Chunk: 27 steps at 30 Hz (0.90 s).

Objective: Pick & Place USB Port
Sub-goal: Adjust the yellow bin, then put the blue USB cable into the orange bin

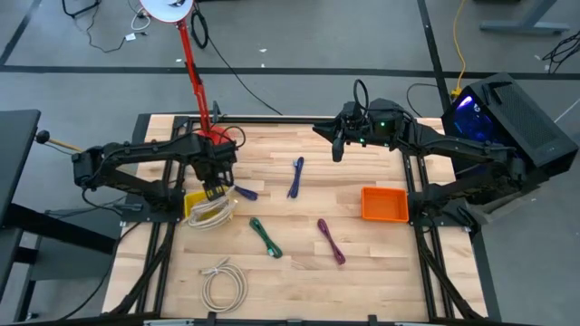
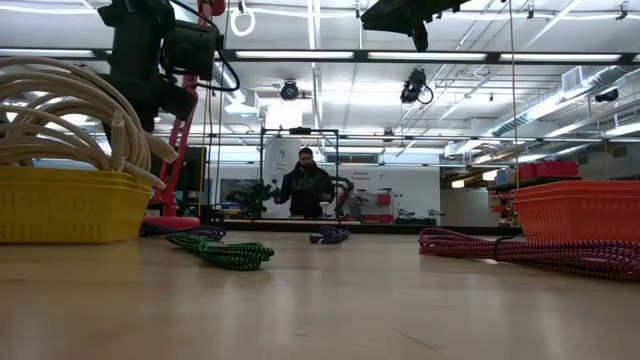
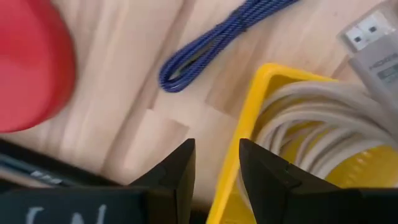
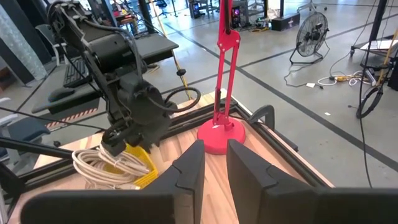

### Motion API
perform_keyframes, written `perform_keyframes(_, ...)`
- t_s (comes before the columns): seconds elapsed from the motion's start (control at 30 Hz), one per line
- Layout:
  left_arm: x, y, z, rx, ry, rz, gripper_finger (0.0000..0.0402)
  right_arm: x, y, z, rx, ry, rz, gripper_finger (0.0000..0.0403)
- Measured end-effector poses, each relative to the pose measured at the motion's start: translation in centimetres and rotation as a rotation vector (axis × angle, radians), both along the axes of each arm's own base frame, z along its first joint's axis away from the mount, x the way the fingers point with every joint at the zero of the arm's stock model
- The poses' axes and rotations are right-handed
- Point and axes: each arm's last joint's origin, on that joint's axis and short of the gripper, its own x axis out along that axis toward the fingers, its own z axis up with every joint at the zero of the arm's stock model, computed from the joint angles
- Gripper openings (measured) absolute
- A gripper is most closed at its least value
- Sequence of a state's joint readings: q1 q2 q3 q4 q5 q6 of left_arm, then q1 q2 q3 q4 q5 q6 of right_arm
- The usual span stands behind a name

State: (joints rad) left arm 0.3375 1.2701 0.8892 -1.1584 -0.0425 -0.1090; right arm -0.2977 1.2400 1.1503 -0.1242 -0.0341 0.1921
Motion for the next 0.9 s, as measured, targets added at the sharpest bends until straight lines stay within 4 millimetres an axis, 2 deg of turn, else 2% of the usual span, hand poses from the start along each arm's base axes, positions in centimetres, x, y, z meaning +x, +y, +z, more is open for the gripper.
perform_keyframes(0.27, -0.6, -0.4, 0.2, -0.066, 0.055, 0.008, 0.0131, 0.0, 0.0, 0.0, -0.007, 0.007, 0.002, 0.0071)
perform_keyframes(0.5, -0.2, 0.1, 0.8, 0.015, 0.03, 0.015, 0.0131, 0.1, -0.1, -0.6, 0.004, 0.046, -0.024, 0.0071)
perform_keyframes(0.6, 0.2, 0.9, 2.1, 0.107, 0.007, 0.027, 0.0131, 0.4, -0.3, -1.7, 0.036, 0.123, -0.045, 0.0071)
perform_keyframes(0.73, 0.6, 2.6, 5.2, 0.22, -0.065, 0.08, 0.0131, 1.1, -0.4, -2.7, 0.08, 0.169, -0.027, 0.0071)
perform_keyframes(0.9, 2.2, 4.3, 9.2, 0.171, -0.395, 0.223, 0.0131, 2.3, -0.6, -4.2, 0.127, 0.213, 0.016, 0.0071)
